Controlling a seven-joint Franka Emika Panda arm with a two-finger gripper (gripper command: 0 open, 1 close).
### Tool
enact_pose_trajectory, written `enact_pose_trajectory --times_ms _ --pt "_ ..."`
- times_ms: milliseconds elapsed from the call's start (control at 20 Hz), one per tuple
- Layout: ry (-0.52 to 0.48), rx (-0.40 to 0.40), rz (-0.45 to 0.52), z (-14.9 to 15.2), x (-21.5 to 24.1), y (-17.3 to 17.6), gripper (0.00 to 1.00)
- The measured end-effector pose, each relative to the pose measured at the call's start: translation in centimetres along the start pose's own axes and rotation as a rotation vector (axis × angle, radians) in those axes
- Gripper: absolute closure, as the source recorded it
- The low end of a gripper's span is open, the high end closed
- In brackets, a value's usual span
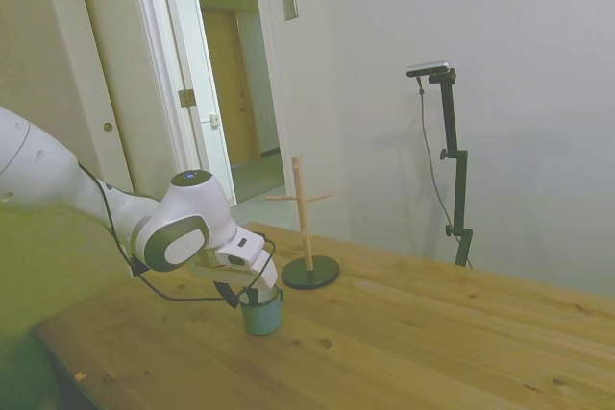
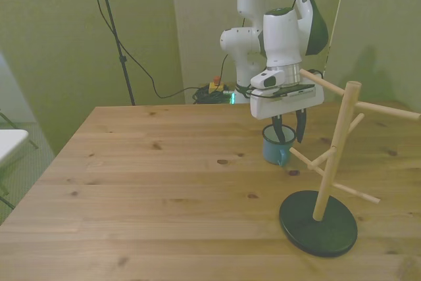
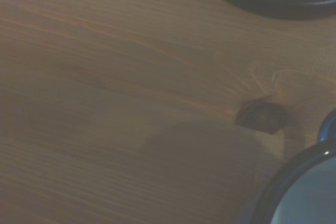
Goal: Unload the mug
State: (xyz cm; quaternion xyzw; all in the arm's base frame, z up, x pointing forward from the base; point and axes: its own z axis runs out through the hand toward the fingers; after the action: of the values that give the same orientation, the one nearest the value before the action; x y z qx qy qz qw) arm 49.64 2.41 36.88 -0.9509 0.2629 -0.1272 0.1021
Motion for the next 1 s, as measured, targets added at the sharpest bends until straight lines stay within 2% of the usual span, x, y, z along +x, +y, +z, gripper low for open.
enact_pose_trajectory --times_ms 400,1000 --pt "0.006 0.009 -0.001 -0.9 0.1 -0.3 0.0" --pt "0.081 0.065 -0.02 -6.4 -0.6 -1.9 0.0"
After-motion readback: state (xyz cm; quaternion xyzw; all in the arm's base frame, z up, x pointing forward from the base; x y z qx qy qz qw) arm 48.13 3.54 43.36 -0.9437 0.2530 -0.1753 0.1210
